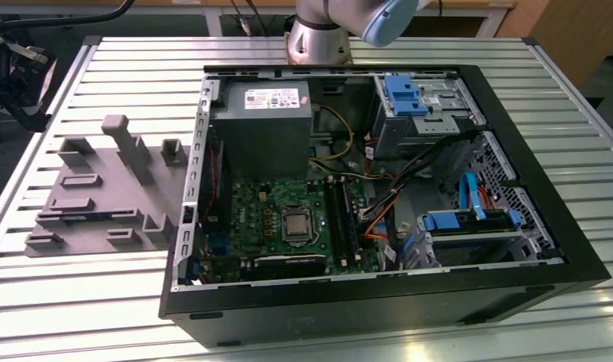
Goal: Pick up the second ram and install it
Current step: 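Pick up the second ram and move it above second insertion slot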
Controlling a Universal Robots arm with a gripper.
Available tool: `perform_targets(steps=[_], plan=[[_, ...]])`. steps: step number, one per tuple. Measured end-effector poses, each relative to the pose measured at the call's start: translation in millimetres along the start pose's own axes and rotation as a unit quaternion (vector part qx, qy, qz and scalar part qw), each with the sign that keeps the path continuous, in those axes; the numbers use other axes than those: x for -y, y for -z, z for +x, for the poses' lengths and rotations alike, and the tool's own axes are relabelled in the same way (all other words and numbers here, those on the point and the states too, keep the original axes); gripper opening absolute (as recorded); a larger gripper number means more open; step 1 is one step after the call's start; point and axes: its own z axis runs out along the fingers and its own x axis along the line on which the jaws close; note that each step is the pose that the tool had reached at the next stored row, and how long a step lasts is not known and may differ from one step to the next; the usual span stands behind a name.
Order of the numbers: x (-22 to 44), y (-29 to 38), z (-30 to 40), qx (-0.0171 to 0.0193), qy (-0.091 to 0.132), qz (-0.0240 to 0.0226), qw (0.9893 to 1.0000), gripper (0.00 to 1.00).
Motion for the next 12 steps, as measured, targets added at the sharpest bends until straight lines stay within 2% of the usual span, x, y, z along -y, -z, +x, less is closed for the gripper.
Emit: perform_targets(steps=[4,7,9,12], plan=[[0.0,0.0,0.0,-0.0002,0.005,-0.0001,1.0,0.11],[0.0,0.0,0.2,-0.0013,0.029,-0.0005,0.9996,0.11],[0.0,0.0,0.2,-0.002,0.047,-0.0008,0.9989,0.11],[0.0,-0.1,0.3,-0.0032,0.073,-0.0012,0.9973,0.11]])
